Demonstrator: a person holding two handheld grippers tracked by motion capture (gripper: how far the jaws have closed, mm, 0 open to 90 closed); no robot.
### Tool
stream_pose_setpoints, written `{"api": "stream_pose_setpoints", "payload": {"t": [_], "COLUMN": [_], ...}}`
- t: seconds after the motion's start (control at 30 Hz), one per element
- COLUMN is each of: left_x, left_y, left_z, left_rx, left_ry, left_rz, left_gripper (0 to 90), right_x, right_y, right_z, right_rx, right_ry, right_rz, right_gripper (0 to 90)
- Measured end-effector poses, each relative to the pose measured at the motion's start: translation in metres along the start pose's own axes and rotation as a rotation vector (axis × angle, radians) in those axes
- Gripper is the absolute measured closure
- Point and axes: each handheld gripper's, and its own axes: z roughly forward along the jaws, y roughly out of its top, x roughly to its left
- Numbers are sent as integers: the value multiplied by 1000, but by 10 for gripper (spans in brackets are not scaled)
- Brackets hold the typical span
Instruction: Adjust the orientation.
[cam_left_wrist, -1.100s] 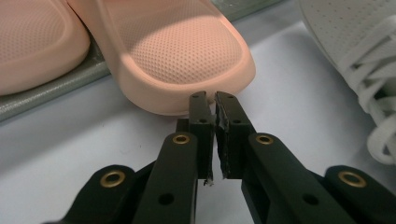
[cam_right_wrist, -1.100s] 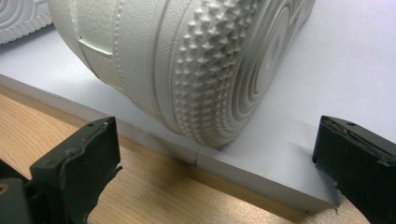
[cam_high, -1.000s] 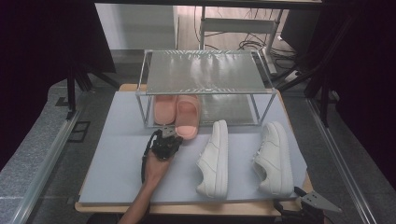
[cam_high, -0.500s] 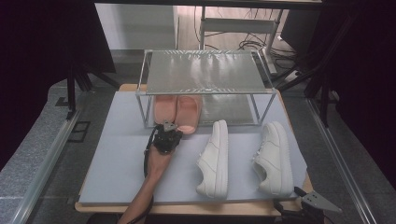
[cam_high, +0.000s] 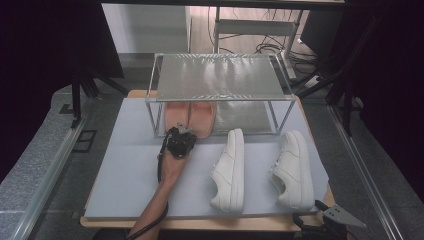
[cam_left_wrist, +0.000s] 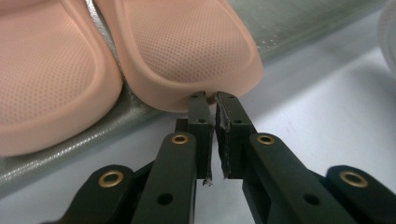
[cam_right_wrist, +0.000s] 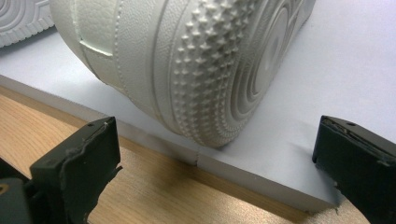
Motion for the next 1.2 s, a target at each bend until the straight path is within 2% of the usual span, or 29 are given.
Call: {"api": "stream_pose_setpoints", "payload": {"t": [0.57, 0.7, 0.8, 0.87, 1.2], "left_x": [8, 8, 9, 9, 10], "left_y": [9, 10, 12, 12, 16], "left_z": [17, 20, 23, 24, 30], "left_rx": [15, 19, 22, 24, 29], "left_ry": [22, 26, 29, 30, 33], "left_rz": [-8, -24, -12, -26, -36], "left_gripper": [845, 843, 843, 844, 841], "right_x": [0, 0, 0, 0, 0], "right_y": [0, 0, 0, 0, 0], "right_z": [0, 0, 0, 0, 0], "right_rx": [-1, -1, -2, -2, -4], "right_ry": [3, 4, 4, 4, 5], "right_rz": [5, 5, 6, 6, 8], "right_gripper": [6, 6, 6, 6, 6]}}
